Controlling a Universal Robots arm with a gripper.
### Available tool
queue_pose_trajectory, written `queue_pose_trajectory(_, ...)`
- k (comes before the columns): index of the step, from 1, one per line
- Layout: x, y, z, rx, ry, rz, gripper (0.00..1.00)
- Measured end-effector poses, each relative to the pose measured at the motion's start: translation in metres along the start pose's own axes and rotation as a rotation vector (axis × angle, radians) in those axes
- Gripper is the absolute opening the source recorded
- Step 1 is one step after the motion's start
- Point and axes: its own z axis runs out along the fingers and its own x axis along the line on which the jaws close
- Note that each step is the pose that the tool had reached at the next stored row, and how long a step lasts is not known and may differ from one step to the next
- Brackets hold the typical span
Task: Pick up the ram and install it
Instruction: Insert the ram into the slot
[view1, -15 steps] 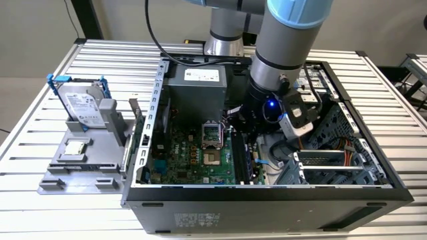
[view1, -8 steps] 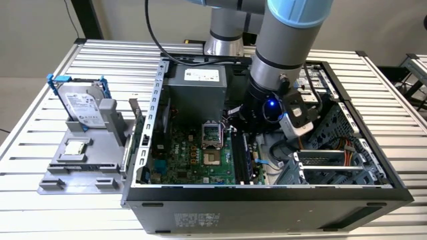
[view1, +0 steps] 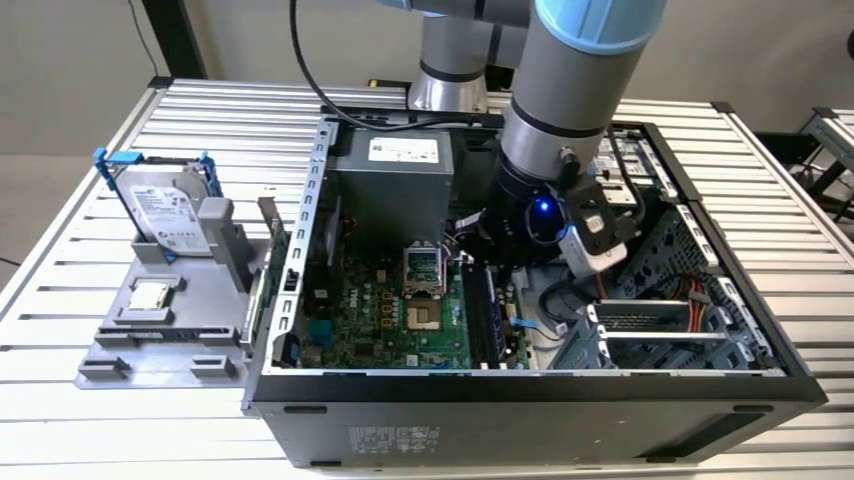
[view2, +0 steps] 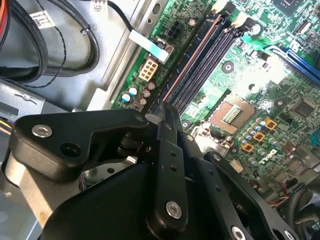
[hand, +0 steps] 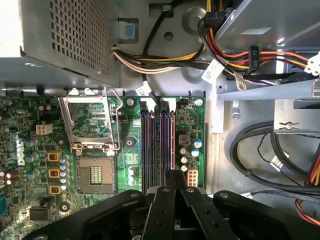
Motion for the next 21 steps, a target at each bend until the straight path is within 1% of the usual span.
queue_pose_trajectory(4, 0.0000, 0.0000, -0.0004, -0.0002, 0.0000, -0.001, 0.00)
queue_pose_trajectory(5, 0.0000, 0.0000, -0.0004, -0.0002, 0.0000, -0.008, 0.00)
queue_pose_trajectory(6, 0.0000, -0.0001, -0.0005, -0.0016, 0.0001, -0.015, 0.00)
queue_pose_trajectory(7, 0.0000, -0.0001, -0.0005, -0.0074, 0.0002, -0.020, 0.00)
queue_pose_trajectory(9, -0.0001, 0.0000, -0.0004, -0.0302, 0.0005, -0.026, 0.00)
queue_pose_trajectory(10, 0.0000, 0.0000, -0.0004, -0.0314, 0.0005, -0.033, 0.00)
queue_pose_trajectory(11, 0.0000, 0.0000, -0.0004, -0.0314, 0.0008, -0.049, 0.00)
queue_pose_trajectory(21, 0.0000, 0.0000, -0.0004, -0.0301, 0.0027, -0.230, 0.00)
